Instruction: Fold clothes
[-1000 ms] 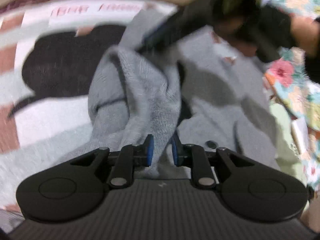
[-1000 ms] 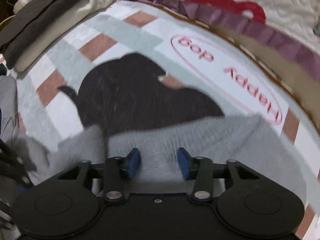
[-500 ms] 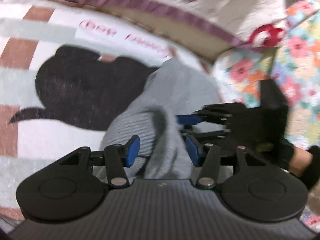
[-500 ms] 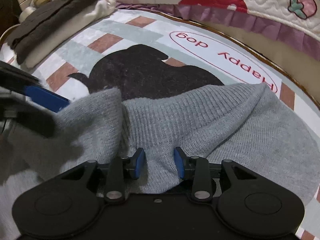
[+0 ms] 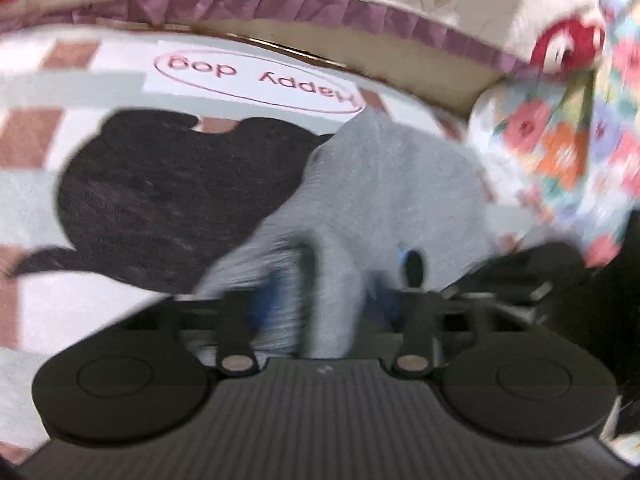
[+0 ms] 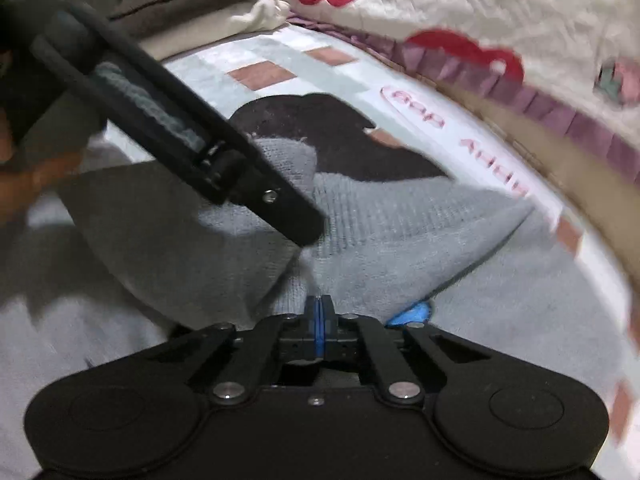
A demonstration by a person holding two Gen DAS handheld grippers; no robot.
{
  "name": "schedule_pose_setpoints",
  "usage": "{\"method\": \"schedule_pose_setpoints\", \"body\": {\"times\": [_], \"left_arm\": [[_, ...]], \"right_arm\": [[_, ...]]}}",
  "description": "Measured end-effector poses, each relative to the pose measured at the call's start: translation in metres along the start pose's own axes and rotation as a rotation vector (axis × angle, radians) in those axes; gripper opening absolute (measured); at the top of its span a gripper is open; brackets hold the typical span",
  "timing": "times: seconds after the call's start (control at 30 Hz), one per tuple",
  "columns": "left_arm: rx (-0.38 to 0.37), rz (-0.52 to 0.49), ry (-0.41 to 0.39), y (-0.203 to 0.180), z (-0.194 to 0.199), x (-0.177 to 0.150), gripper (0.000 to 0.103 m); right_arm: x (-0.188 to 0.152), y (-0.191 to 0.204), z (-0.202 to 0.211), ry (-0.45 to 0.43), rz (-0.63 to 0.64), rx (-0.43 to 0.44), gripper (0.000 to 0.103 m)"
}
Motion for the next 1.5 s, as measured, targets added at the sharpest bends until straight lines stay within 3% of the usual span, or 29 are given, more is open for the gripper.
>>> {"method": "schedule_pose_setpoints", "body": {"times": [0.07, 0.17, 0.23, 0.27, 0.3, 0.37, 0.43, 0.53, 0.67, 0.73, 0.83, 0.93, 1.03, 1.23, 1.37, 1.43, 1.47, 1.5], "left_arm": [[-0.014, 0.003, -0.007, 0.0, 0.004, -0.005, 0.007], [-0.011, -0.058, -0.019, -0.012, 0.015, -0.014, 0.006], [-0.03, -0.173, -0.009, -0.04, 0.031, -0.025, 0.006], [-0.074, -0.221, -0.004, -0.057, 0.04, -0.034, 0.006], [-0.131, -0.259, 0.011, -0.072, 0.049, -0.045, 0.006], [-0.173, -0.313, 0.037, -0.093, 0.06, -0.066, 0.006], [-0.145, -0.333, 0.064, -0.096, 0.058, -0.084, 0.006], [-0.13, -0.232, 0.138, -0.075, 0.045, -0.094, 0.006], [-0.154, -0.109, 0.153, -0.052, 0.04, -0.086, 0.008], [-0.188, -0.07, 0.131, -0.047, 0.044, -0.079, 0.008], [-0.258, -0.007, 0.059, -0.042, 0.052, -0.069, 0.009], [-0.312, 0.079, 0.021, -0.034, 0.057, -0.064, 0.019], [-0.27, 0.114, 0.013, -0.025, 0.053, -0.059, 0.022], [-0.226, 0.241, -0.036, -0.003, 0.044, -0.046, 0.034], [-0.134, 0.253, -0.029, 0.008, 0.03, -0.041, 0.042], [-0.099, 0.267, -0.045, 0.016, 0.026, -0.038, 0.052], [-0.101, 0.278, -0.047, 0.019, 0.022, -0.036, 0.062], [-0.103, 0.291, -0.037, 0.022, 0.016, -0.034, 0.061]], "right_arm": [[0.0, -0.011, 0.009, -0.014, -0.084, -0.004, 0.003], [-0.002, -0.039, 0.019, -0.048, -0.206, -0.028, 0.007], [-0.006, -0.064, 0.027, -0.064, -0.297, -0.054, 0.018], [-0.01, -0.078, 0.03, -0.078, -0.35, -0.067, 0.03], [-0.013, -0.093, 0.034, -0.095, -0.404, -0.073, 0.036], [-0.021, -0.117, 0.043, -0.113, -0.491, -0.084, 0.036], [-0.031, -0.138, 0.051, -0.119, -0.561, -0.093, 0.037], [-0.043, -0.167, 0.052, -0.101, -0.628, -0.116, 0.049], [-0.066, -0.209, 0.039, -0.063, -0.742, -0.163, 0.056], [-0.078, -0.229, 0.031, -0.058, -0.81, -0.16, 0.056], [-0.09, -0.253, 0.016, -0.092, -0.901, -0.088, 0.056], [-0.103, -0.272, 0.0, -0.116, -1.018, -0.025, 0.056], [-0.115, -0.28, -0.016, -0.126, -1.114, 0.054, 0.056], [-0.114, -0.239, -0.02, -0.123, -0.998, 0.253, 0.056], [-0.106, -0.247, -0.03, -0.153, -1.026, 0.241, 0.057], [-0.102, -0.256, -0.037, -0.178, -1.075, 0.241, 0.057], [-0.097, -0.26, -0.039, -0.198, -1.069, 0.192, 0.05], [-0.091, -0.263, -0.039, -0.217, -1.06, 0.149, 0.033]]}}
Point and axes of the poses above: each gripper's, at about its wrist camera, not at the fingertips, and z roughly against the way its jaws point, y to its left, x to its top, the point moved 8 cm from there along -z, roughly the way its jaws point, and after that the axes turned 3 degrees about y, right-handed, at the moved point
